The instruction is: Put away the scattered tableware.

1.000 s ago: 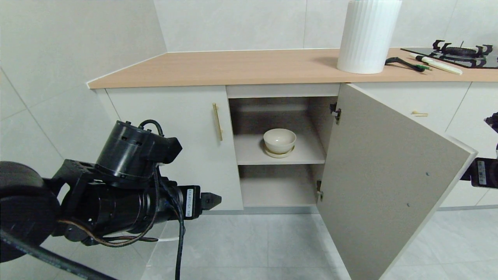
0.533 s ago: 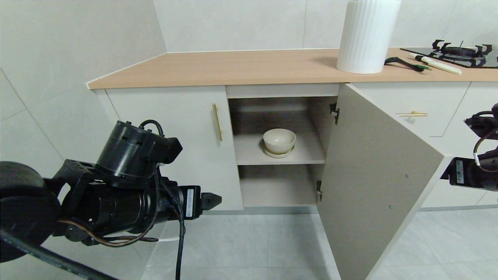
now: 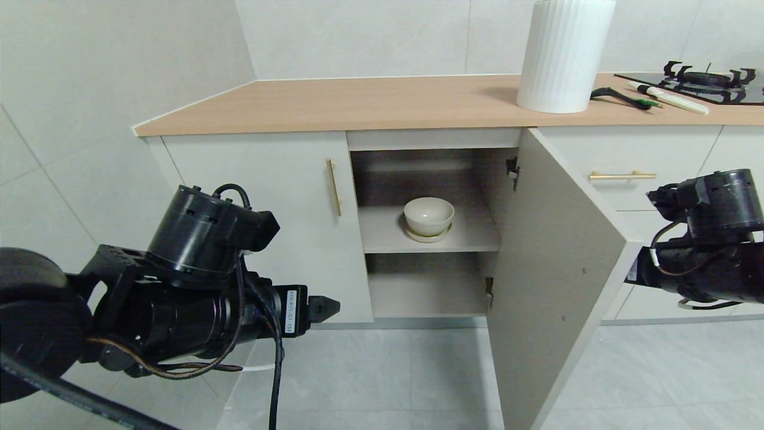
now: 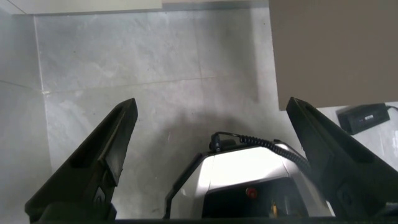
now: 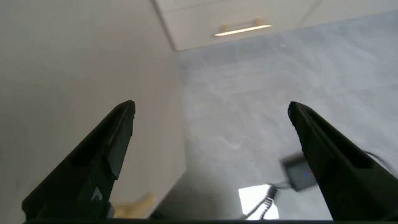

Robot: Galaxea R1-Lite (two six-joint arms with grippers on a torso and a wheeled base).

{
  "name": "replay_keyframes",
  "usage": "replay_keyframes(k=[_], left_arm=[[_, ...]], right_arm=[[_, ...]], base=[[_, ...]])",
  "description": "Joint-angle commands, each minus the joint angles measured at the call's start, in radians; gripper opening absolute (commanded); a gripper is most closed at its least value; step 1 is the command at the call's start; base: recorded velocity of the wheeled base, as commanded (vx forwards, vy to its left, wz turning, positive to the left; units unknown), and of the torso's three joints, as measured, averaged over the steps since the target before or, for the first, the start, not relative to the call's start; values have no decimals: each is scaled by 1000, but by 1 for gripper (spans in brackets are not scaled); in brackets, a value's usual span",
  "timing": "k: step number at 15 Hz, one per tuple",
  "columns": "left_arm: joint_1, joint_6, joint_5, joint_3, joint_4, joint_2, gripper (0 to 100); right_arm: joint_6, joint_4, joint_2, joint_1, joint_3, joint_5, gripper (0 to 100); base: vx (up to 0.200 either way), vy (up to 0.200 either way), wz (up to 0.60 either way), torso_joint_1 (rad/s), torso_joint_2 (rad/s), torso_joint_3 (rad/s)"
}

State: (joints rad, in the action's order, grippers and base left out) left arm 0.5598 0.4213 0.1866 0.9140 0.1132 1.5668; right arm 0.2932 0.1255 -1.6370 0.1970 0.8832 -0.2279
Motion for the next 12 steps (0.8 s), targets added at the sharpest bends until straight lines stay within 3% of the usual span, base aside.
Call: replay_keyframes(k=[1,5,12], left_arm=[[0,1,1,0,0,-5,100],[-1,1,1,2,0,-14,100],[-4,-1,2,9,-1,-70,100]], right_arm=[[26,57,-95,51,-13,2,100],[24,115,-182,136,46,10,100],[20,46,-356,239,358,67,100]], base=[[0,0,0,0,0,0],[0,0,0,0,0,0],[0,0,0,0,0,0]])
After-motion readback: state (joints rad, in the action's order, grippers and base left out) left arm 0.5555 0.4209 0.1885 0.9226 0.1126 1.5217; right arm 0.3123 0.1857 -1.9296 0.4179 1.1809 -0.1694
